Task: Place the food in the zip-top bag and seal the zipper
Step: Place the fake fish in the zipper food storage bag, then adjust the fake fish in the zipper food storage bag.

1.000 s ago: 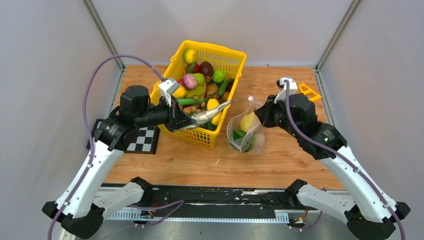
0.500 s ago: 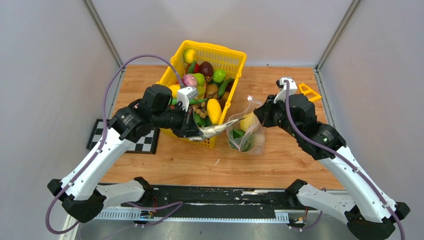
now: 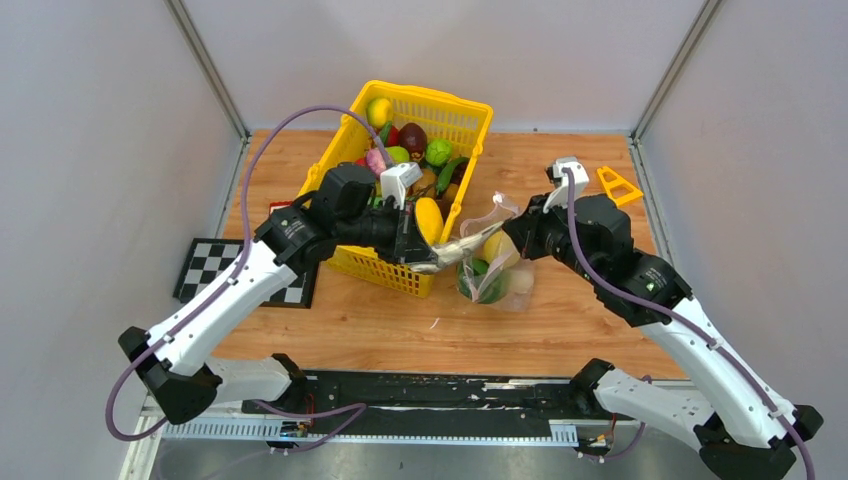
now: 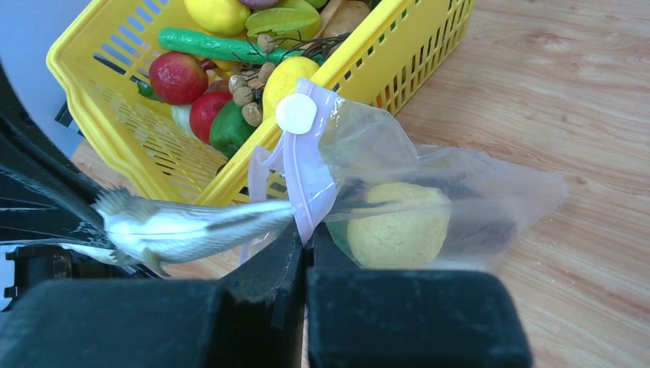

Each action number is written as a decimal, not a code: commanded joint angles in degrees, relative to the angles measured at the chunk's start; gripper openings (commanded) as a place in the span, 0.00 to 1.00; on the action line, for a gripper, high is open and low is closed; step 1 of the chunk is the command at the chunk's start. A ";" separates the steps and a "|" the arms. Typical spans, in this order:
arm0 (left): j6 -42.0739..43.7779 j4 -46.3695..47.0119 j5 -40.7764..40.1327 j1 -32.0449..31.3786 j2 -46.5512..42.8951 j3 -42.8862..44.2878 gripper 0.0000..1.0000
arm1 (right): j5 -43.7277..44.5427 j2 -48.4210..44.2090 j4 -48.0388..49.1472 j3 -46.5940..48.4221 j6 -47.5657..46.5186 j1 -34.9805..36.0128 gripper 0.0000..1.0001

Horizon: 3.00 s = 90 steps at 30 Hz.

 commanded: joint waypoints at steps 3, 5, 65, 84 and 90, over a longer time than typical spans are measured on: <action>0.34 -2.35 -4.40 -1.99 3.34 6.14 0.00 | 2.03 -0.90 6.09 0.08 -4.20 3.51 0.00; 2.14 -7.44 -7.10 -1.98 4.13 9.27 0.02 | 3.43 -0.95 6.49 -0.07 -5.69 4.86 0.00; 18.08 -0.44 -5.42 -5.97 1.58 5.27 0.70 | 15.44 2.83 12.47 -2.97 -5.49 15.17 0.00; 24.26 8.19 -36.49 -26.87 -3.39 -5.22 0.61 | 10.37 5.43 10.44 -0.55 -3.17 11.71 0.00; 26.34 7.04 -40.17 -29.08 -1.41 -4.58 0.59 | 10.43 4.93 9.41 -0.08 -2.72 11.32 0.00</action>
